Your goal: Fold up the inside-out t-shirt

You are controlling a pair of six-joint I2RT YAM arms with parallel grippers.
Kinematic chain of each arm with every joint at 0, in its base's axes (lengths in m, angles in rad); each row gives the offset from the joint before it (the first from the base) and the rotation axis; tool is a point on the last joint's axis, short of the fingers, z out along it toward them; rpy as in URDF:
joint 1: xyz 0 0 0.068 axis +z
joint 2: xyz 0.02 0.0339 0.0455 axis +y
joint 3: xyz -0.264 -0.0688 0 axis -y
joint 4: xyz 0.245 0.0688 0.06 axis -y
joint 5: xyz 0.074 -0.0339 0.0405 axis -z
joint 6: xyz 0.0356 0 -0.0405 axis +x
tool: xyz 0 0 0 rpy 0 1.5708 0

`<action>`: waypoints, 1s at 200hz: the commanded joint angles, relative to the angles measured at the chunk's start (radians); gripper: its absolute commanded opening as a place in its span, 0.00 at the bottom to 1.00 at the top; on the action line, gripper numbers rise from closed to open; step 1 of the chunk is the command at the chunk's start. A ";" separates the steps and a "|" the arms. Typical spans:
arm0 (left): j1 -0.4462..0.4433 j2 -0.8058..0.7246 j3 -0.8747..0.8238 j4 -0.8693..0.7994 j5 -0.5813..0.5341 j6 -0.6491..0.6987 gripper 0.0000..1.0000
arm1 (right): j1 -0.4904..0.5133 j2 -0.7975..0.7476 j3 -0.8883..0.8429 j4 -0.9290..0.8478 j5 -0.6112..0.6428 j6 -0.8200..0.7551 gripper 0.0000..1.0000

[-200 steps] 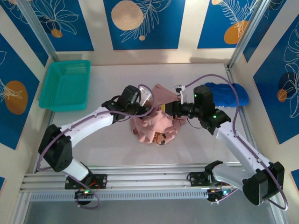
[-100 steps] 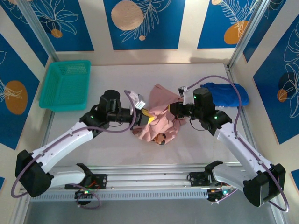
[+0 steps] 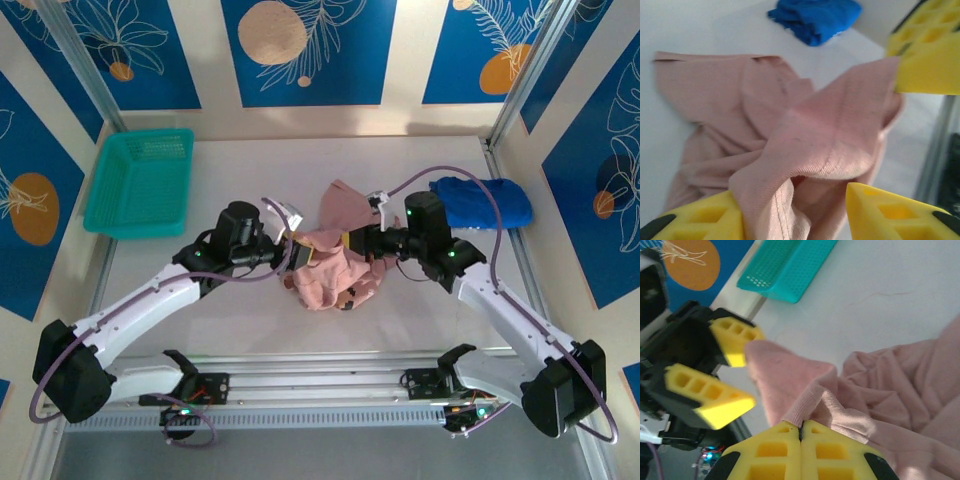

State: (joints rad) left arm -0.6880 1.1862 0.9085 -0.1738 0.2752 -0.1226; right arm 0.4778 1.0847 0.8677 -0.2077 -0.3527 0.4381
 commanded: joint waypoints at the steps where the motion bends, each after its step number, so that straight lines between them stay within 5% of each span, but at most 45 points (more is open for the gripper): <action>1: -0.047 -0.033 -0.011 -0.058 -0.221 0.036 0.54 | 0.011 0.020 -0.001 0.072 -0.063 0.063 0.00; 65: -0.143 -0.115 0.002 -0.182 -0.628 0.017 0.62 | 0.015 0.042 0.030 0.052 -0.045 0.070 0.00; 94: -0.190 -0.130 0.011 -0.222 -0.607 0.004 0.53 | 0.012 0.062 0.049 0.036 -0.038 0.067 0.00; 134: -0.218 -0.116 -0.014 -0.146 -0.360 -0.015 0.36 | 0.008 0.076 0.063 0.033 -0.039 0.073 0.00; 165: -0.217 -0.029 0.018 -0.074 -0.354 -0.015 0.39 | 0.010 0.075 0.058 0.041 -0.051 0.076 0.00; 200: -0.217 0.081 0.103 -0.060 -0.447 0.037 0.54 | 0.010 0.063 0.050 0.040 -0.060 0.070 0.00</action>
State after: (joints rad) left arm -0.8974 1.2179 0.9318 -0.2771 -0.1230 -0.1211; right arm 0.4870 1.1568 0.8974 -0.1680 -0.3862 0.5018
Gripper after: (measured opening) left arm 0.516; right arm 0.057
